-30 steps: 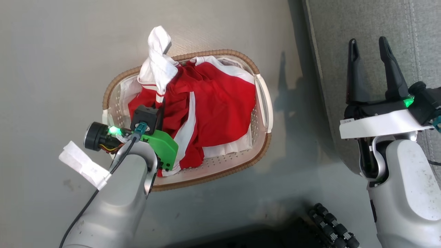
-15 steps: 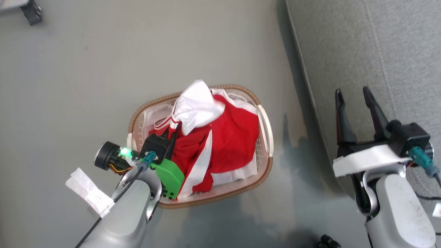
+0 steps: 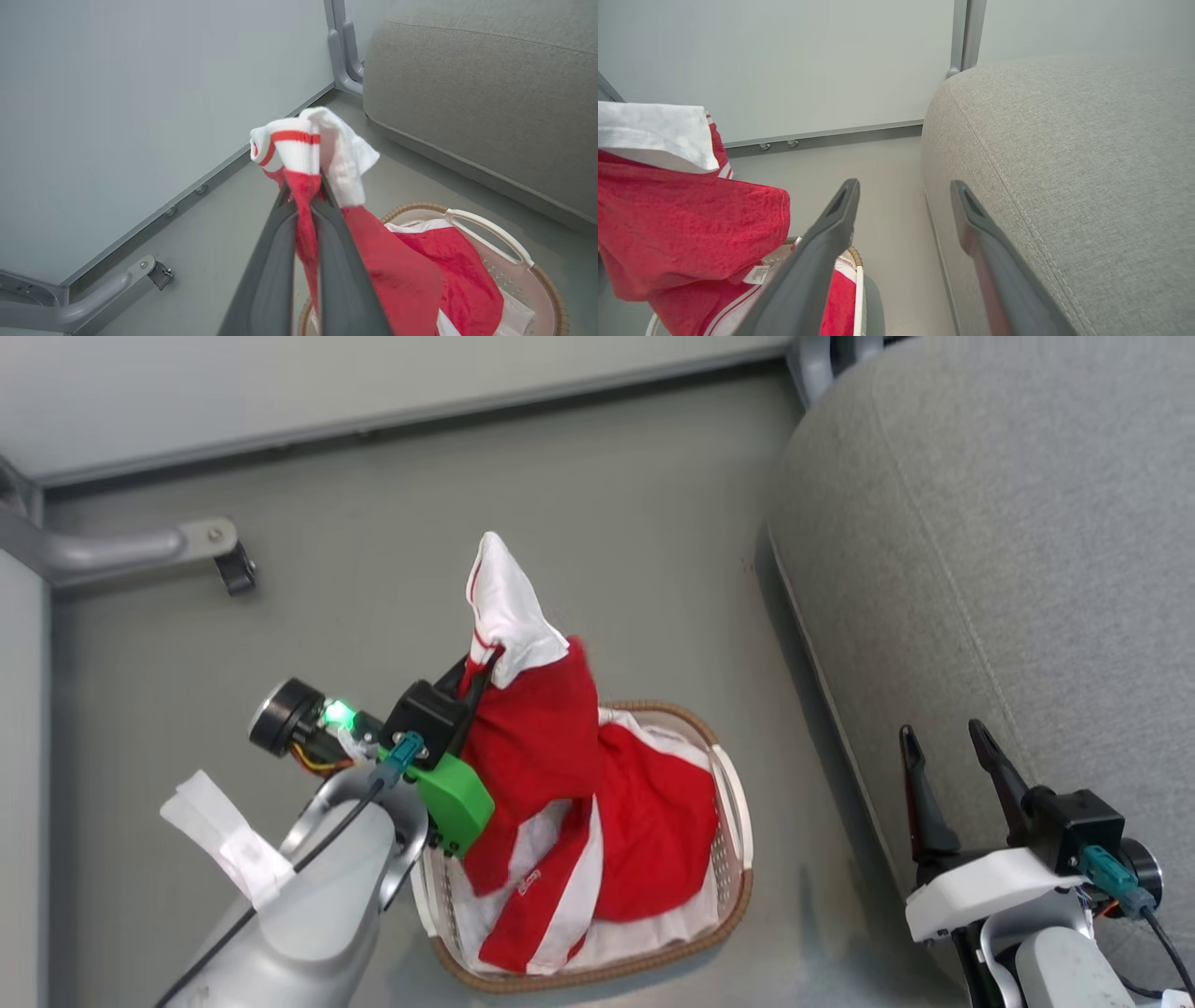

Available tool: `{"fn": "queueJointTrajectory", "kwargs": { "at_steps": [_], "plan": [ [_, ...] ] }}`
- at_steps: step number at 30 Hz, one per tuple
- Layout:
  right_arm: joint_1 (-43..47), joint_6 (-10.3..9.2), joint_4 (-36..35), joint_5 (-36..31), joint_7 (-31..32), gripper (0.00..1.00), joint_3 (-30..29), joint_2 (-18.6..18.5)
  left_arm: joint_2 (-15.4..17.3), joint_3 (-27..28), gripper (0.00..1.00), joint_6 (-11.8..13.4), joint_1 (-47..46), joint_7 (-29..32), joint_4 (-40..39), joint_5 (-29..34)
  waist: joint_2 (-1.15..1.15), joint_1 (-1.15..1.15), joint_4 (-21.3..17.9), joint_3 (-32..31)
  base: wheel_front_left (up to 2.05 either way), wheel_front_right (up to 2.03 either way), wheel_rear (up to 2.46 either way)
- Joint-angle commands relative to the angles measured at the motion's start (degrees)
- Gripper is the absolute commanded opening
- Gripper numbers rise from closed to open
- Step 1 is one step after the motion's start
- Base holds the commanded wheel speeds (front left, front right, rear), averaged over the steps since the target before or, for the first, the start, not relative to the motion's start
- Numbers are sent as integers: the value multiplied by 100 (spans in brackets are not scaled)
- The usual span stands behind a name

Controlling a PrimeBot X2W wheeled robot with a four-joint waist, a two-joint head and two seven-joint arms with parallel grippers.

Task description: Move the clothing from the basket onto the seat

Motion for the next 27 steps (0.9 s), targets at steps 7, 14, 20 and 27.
{"fn": "queueJointTrajectory", "kwargs": {
  "at_steps": [7, 14, 20, 27],
  "plan": [
    [289, -4, -27, -87, -12, 100, 37, -25, 307, -208, 0, -63, -683, 144, -282, 83, 0, 0, 168, -1029, 0, 0, 0],
    [355, -4, -56, -135, -12, 100, 126, -25, 584, -215, 0, -84, -1562, 488, -712, 31, 0, 0, 146, -1243, 0, 0, 0],
    [424, -4, -26, -147, -12, 100, 235, -25, 653, -255, 0, -92, -2030, 757, -943, -68, 0, 0, 123, -1388, 0, 0, 0],
    [330, -4, -89, -174, -12, 100, 367, -24, 575, -217, 0, -33, -2241, 910, -1118, -154, 0, 0, 109, -1453, 0, 0, 0]
  ]
}}
